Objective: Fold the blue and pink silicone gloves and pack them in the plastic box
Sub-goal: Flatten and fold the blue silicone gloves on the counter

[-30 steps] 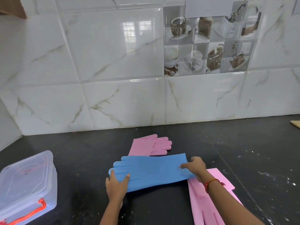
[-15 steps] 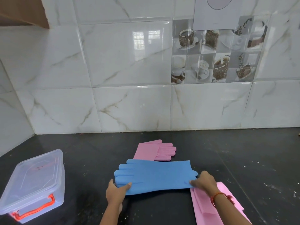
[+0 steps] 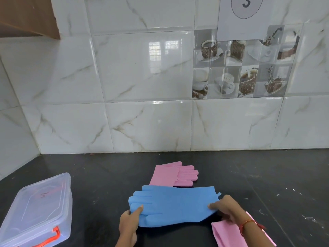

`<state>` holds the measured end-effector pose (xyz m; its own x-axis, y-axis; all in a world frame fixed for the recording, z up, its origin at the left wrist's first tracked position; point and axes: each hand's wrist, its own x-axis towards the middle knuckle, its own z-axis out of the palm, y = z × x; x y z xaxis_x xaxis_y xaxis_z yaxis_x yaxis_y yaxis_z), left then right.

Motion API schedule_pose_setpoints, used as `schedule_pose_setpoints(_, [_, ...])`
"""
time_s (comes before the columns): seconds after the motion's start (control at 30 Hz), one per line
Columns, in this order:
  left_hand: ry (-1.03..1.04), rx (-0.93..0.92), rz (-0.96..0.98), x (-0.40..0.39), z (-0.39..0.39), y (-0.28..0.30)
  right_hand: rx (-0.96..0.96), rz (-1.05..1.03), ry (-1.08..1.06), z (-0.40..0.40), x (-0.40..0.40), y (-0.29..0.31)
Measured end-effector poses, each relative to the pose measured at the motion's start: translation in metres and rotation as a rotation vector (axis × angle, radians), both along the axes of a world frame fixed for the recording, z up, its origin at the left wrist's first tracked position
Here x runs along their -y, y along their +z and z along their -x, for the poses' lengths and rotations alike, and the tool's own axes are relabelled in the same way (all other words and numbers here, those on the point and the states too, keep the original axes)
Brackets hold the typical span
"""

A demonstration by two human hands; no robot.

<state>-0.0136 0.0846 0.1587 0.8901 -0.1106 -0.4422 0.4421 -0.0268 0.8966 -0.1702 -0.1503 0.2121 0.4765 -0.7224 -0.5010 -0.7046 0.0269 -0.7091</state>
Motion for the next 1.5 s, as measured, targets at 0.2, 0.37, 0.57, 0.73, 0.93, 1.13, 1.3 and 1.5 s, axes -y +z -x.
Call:
schedule_pose_setpoints(0.2, [0.023,0.030,-0.059,0.003,0.001,-0.003,0.548,-0.452,-0.519,-0.013,-0.025,-0.012])
schedule_pose_setpoints(0.37, [0.087,0.053,-0.094,0.005,0.003,-0.005,0.717,-0.483,-0.694,-0.019,-0.041,-0.015])
schedule_pose_setpoints(0.57, [0.100,0.054,-0.065,0.007,0.004,-0.001,0.858,-0.219,-0.472,-0.040,-0.062,-0.026])
schedule_pose_setpoints(0.73, [0.040,0.057,-0.052,0.005,0.004,-0.003,0.692,0.337,0.251,-0.055,-0.094,-0.034])
schedule_pose_setpoints(0.93, [-0.025,0.042,-0.019,0.001,-0.001,-0.012,0.289,0.931,0.739,-0.074,-0.125,-0.075])
schedule_pose_setpoints(1.13, [-0.018,0.032,0.028,-0.002,0.006,-0.002,0.370,0.607,0.622,-0.074,-0.123,-0.062])
schedule_pose_setpoints(1.3, [-0.031,0.014,-0.006,-0.003,0.002,-0.008,0.685,0.351,0.211,-0.090,-0.131,-0.040])
schedule_pose_setpoints(1.5, [-0.111,0.016,-0.015,0.000,-0.005,-0.017,0.397,0.934,0.759,-0.091,-0.127,-0.054])
